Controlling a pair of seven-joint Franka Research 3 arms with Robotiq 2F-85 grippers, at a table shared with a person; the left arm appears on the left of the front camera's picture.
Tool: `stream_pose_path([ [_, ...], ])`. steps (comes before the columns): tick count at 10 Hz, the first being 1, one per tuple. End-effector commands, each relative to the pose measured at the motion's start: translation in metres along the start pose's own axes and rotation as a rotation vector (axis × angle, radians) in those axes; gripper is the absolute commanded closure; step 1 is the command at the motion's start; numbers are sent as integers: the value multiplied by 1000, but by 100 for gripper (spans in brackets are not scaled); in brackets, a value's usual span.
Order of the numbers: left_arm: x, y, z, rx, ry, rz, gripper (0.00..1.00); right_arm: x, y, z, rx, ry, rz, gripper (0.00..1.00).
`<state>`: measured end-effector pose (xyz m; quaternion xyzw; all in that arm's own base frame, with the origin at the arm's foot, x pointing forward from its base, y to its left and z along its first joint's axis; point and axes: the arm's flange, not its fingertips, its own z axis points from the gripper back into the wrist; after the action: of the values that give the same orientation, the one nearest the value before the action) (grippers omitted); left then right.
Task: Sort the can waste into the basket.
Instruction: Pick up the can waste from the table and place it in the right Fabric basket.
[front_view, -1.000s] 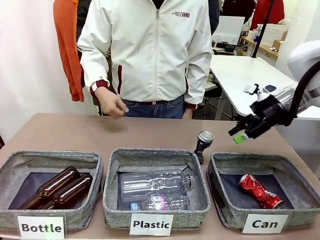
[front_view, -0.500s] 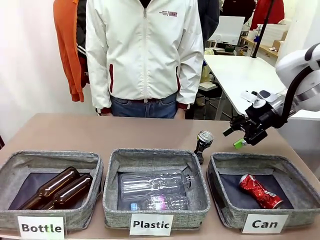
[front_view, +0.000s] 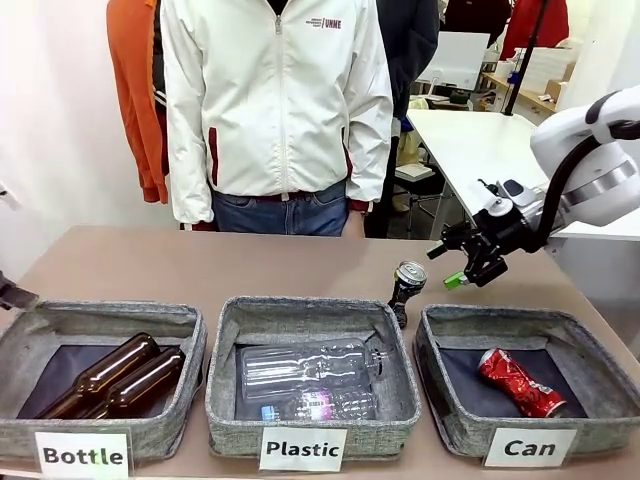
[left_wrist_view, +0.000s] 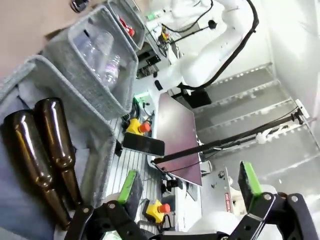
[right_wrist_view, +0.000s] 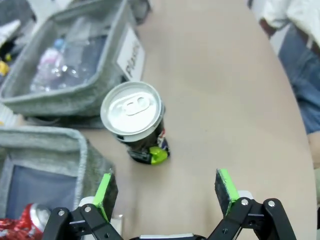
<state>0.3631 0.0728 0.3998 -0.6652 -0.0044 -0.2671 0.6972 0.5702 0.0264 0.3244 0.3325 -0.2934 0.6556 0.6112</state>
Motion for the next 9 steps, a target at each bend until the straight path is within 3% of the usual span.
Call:
stream_pose_path([
  [1, -4, -9, 20, 20, -40, -14, 0, -8, -17, -12, -5, 28, 90, 0],
  [6, -4, -9, 20, 20, -40, -14, 0, -16, -36, -44, 35, 70, 73, 0],
  [9, -4, -9, 20, 20, -40, -14, 0, -17, -25, -34, 18, 46, 71, 0],
])
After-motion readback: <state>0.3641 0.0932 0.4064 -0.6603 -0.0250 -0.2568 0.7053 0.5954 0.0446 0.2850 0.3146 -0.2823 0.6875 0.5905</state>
